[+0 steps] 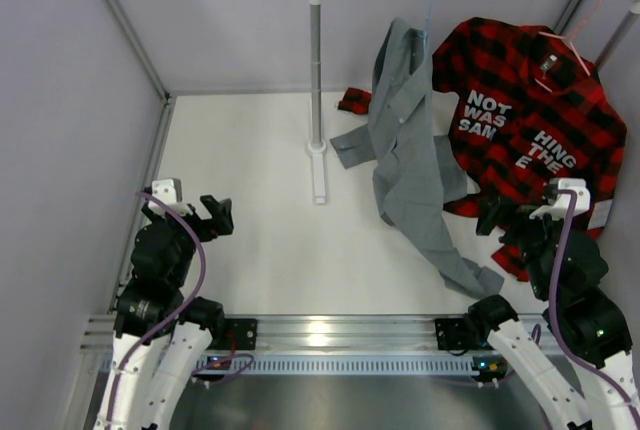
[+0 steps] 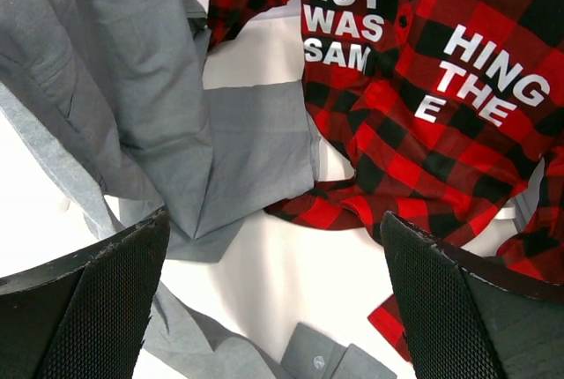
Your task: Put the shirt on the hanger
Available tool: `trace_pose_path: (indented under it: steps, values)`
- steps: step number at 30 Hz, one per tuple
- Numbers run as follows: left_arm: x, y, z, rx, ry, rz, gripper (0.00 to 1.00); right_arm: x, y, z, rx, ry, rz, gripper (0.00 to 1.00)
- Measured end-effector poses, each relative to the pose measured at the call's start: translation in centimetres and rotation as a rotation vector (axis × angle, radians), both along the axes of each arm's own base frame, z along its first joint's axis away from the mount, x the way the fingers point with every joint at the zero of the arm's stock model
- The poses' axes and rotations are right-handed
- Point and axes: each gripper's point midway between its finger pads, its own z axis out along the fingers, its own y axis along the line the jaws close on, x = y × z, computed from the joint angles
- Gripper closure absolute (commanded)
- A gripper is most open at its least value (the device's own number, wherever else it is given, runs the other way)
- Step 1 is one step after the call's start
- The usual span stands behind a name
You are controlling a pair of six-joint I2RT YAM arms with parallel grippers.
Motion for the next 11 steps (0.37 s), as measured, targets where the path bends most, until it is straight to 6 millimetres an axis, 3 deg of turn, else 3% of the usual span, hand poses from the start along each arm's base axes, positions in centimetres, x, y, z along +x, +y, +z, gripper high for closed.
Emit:
trace_pose_path:
  steps: [11]
  values:
    - [0.21, -0.22, -0.33, -0.003, 0.017, -0.007, 0.02, 0.09, 0.15, -0.07, -0.001, 0.005, 0.006, 0.0]
